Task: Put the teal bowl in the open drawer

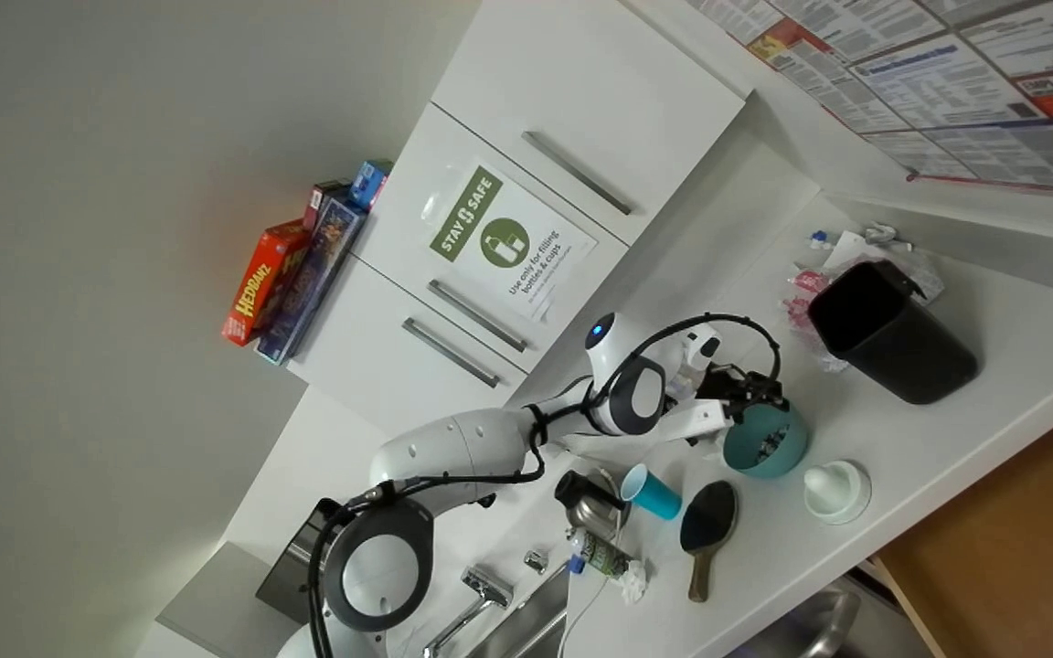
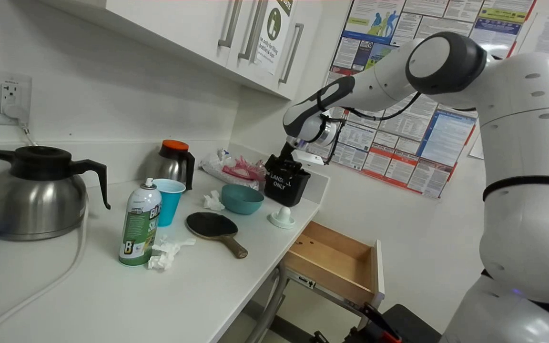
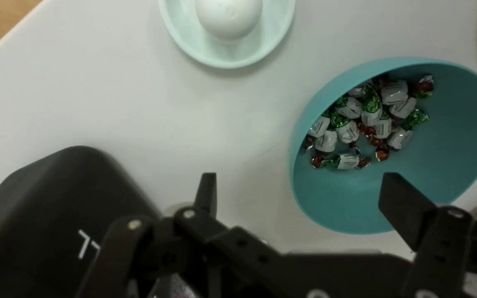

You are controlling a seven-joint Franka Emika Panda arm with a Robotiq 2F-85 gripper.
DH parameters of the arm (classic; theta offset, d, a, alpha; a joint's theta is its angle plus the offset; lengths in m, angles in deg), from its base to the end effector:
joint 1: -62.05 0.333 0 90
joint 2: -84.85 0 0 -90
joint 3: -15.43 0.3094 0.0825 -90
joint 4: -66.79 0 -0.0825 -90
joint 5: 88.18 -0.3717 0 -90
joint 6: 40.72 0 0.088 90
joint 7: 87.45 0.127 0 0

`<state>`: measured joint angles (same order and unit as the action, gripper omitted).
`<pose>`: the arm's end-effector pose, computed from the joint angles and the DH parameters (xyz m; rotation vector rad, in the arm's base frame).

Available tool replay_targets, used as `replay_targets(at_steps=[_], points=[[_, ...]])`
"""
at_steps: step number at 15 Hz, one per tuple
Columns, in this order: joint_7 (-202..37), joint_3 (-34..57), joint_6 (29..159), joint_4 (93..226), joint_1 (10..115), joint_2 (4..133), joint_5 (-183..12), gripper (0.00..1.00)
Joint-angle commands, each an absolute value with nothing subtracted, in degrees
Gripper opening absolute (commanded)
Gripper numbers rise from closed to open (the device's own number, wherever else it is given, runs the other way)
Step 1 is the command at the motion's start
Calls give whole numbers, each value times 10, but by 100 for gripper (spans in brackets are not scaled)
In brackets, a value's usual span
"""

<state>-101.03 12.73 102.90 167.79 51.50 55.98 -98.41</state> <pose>0.6584 -0.1512 0.2871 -3.0687 0.1792 -0.3981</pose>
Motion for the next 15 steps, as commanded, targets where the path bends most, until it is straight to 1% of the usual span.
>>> replay_targets(at_steps=[1,8,15], points=[[-1046,166,1019,1608,480,503,-1014,100],[-1040,184,1000,1541,476,442,-1001,100],[-1026,178,946,1493,489,394,-983,100]])
